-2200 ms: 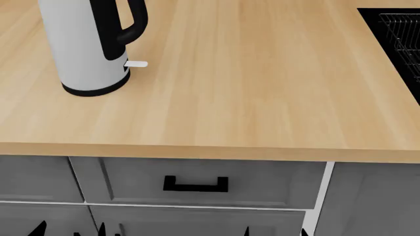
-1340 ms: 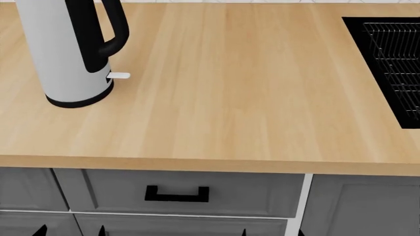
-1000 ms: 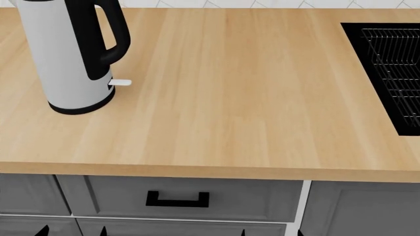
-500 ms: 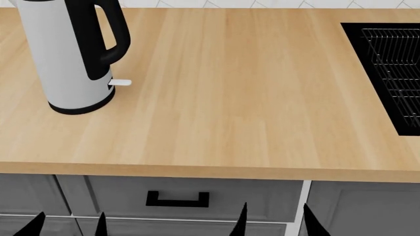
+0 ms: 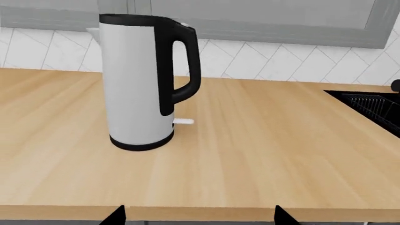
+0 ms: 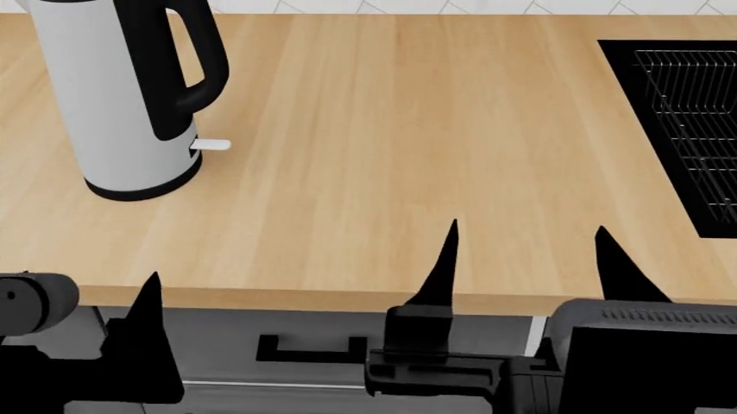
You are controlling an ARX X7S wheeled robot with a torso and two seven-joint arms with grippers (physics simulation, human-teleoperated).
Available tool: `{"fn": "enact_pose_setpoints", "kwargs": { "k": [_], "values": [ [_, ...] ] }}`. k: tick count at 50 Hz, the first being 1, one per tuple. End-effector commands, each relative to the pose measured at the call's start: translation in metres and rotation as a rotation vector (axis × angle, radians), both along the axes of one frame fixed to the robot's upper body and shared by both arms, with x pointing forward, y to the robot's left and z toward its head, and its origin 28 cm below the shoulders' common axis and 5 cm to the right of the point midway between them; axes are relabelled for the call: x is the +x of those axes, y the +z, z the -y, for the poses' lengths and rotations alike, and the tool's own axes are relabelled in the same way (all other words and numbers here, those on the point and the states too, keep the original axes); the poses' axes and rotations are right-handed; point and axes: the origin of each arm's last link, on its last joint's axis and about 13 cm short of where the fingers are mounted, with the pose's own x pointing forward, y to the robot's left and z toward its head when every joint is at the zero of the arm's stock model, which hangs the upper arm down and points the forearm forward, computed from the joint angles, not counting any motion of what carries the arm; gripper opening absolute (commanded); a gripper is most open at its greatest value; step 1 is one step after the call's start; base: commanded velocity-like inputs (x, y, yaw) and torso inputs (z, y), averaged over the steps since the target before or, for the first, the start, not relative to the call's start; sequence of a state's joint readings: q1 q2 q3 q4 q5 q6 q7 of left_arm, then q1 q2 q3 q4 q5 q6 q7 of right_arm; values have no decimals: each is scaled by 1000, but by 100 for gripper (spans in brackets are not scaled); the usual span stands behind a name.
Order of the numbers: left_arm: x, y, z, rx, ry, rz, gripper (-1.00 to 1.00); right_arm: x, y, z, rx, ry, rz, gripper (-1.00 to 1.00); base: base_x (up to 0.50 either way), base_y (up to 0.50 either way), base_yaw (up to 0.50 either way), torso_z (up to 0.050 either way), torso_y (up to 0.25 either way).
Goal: Press the button to open the lid of the electric kettle.
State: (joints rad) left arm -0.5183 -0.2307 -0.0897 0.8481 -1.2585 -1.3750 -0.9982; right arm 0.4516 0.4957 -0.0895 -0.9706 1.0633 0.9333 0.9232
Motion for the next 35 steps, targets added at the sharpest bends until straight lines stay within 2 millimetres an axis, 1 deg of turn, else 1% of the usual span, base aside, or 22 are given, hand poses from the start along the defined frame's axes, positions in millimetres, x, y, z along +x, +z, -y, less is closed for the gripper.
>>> {"fn": "enact_pose_setpoints", "kwargs": {
  "k": [1,4,13,17,19,25,35],
  "values": [
    [-27,28,-10,132,-48,82,100,-27,22,3,-97,20,-6,100,0,0,0,0,0],
    [-26,24,-12,172,-75,57,100,-28,22,4,-117,26,-17,100,0,0,0,0,0],
    [-29,25,-22,192,-39,52,100,-28,15,11,-115,27,-64,100,0,0,0,0,0],
    [-28,22,-22,200,-44,45,100,-25,9,14,-67,27,-69,100,0,0,0,0,0],
    [-28,22,-23,201,-44,43,100,-25,10,16,2,13,-66,100,0,0,0,0,0],
    [-27,20,-21,200,-51,36,100,-28,10,19,-37,-5,-39,100,0,0,0,0,0],
    [-27,19,-22,206,-53,31,100,-26,4,19,-80,-1,-54,100,396,0,0,0,0]
  ]
}}
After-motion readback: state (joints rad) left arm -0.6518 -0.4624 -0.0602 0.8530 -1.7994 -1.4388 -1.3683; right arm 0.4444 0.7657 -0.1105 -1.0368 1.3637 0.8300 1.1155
